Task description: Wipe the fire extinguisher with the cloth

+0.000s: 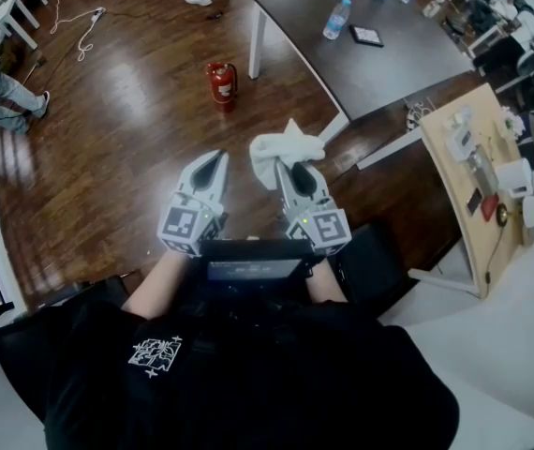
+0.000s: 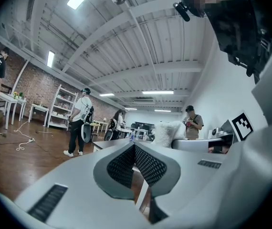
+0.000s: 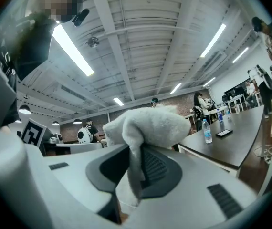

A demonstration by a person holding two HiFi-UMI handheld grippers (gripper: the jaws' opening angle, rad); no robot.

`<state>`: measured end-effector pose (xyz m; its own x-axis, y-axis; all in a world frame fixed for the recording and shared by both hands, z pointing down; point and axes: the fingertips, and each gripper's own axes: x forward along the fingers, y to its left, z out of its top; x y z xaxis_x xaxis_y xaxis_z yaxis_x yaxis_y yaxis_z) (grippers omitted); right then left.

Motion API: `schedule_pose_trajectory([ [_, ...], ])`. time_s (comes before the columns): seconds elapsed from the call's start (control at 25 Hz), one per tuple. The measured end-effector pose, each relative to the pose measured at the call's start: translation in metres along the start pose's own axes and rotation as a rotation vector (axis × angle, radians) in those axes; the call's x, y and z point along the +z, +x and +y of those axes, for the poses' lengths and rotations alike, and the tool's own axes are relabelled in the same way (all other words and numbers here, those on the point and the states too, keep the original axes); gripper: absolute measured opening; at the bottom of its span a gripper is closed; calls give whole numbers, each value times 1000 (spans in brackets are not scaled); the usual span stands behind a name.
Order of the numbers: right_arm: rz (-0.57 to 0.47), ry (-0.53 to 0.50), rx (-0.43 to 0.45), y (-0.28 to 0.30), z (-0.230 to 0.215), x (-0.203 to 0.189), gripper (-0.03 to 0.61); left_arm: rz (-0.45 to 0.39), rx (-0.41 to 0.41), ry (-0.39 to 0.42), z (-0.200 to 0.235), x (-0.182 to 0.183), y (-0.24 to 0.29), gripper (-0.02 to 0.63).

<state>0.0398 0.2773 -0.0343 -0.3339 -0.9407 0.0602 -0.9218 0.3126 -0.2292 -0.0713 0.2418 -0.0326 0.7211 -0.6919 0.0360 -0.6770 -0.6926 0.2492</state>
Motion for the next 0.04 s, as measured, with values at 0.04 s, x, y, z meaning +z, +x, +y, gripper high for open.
schedule_pose_trajectory([
  [0.04, -2, -2, 1, 0, -1, 0, 80, 0, 1, 2, 0, -1, 1, -2],
])
